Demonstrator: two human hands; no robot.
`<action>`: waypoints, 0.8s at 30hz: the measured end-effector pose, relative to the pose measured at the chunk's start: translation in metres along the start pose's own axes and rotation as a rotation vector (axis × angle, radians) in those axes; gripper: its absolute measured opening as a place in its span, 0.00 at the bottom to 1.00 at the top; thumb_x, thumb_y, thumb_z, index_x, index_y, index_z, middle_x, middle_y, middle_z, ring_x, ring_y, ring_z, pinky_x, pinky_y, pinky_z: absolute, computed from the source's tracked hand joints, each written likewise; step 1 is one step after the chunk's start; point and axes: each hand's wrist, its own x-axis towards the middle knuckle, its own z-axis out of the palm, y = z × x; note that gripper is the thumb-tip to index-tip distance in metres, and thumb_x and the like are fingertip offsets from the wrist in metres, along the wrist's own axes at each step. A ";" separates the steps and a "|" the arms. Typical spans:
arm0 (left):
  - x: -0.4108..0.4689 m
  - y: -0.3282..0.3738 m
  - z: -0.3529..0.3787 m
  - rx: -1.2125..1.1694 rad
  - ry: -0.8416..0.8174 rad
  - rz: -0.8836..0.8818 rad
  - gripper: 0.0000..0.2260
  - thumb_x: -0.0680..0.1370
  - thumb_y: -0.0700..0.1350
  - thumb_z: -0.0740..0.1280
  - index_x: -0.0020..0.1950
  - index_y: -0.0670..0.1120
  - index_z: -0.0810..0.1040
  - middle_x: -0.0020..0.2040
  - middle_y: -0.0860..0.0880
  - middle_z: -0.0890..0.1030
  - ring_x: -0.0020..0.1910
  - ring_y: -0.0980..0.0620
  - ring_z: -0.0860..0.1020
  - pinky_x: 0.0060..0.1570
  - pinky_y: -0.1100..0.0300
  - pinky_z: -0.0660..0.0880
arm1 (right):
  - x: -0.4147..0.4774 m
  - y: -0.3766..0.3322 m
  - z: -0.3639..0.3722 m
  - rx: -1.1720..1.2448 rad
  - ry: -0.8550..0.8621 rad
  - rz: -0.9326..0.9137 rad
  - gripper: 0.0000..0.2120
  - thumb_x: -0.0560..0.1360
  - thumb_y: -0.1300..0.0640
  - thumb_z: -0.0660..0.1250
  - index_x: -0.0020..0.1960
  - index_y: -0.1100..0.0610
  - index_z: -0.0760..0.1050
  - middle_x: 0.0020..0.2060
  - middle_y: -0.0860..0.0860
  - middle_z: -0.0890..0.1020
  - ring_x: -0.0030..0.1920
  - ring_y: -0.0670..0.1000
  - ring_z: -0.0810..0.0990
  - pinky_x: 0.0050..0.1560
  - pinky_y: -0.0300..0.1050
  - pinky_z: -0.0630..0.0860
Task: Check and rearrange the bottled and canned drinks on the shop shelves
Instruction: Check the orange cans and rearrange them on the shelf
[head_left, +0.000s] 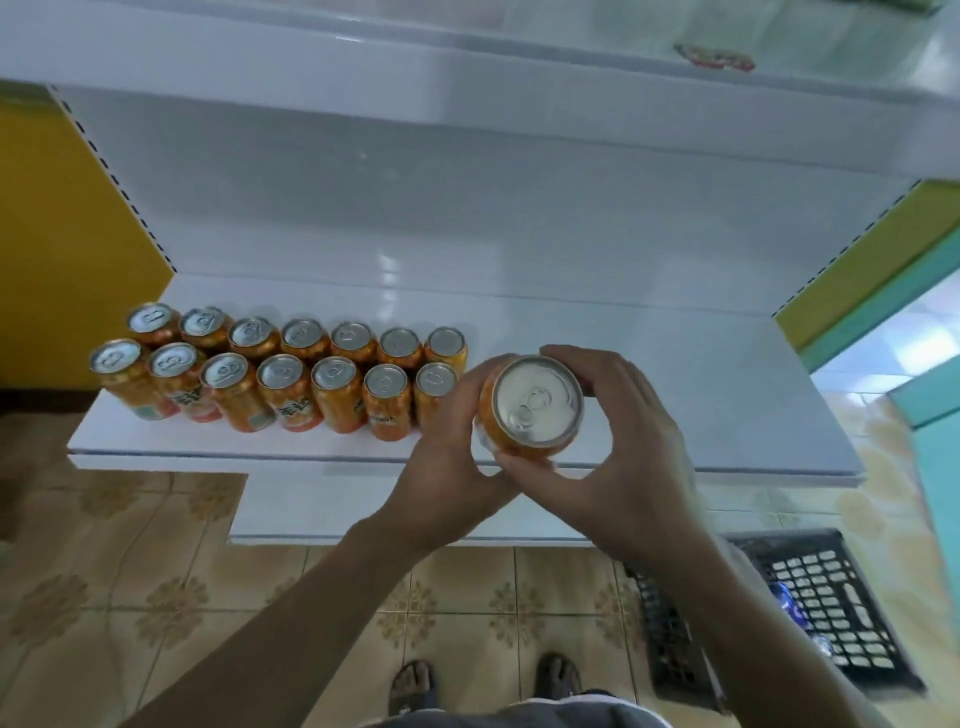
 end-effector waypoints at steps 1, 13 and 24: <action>0.001 0.007 0.001 -0.026 0.023 0.036 0.35 0.70 0.41 0.80 0.72 0.53 0.67 0.66 0.52 0.76 0.68 0.51 0.74 0.65 0.52 0.74 | -0.002 -0.005 -0.007 -0.011 0.027 -0.067 0.30 0.67 0.42 0.75 0.66 0.47 0.71 0.56 0.35 0.73 0.57 0.35 0.71 0.57 0.23 0.66; 0.010 0.060 0.037 -0.043 0.010 0.121 0.39 0.69 0.44 0.80 0.75 0.51 0.64 0.70 0.52 0.73 0.69 0.51 0.72 0.63 0.58 0.75 | -0.005 0.011 -0.073 0.286 0.098 0.006 0.28 0.62 0.42 0.75 0.60 0.42 0.71 0.53 0.37 0.80 0.57 0.40 0.79 0.56 0.33 0.75; 0.013 0.083 0.046 0.019 -0.001 0.142 0.38 0.69 0.53 0.77 0.75 0.57 0.63 0.73 0.58 0.70 0.74 0.50 0.68 0.72 0.50 0.67 | 0.001 0.048 -0.060 1.716 -0.122 1.057 0.20 0.70 0.47 0.65 0.51 0.62 0.82 0.41 0.57 0.81 0.39 0.52 0.80 0.37 0.40 0.80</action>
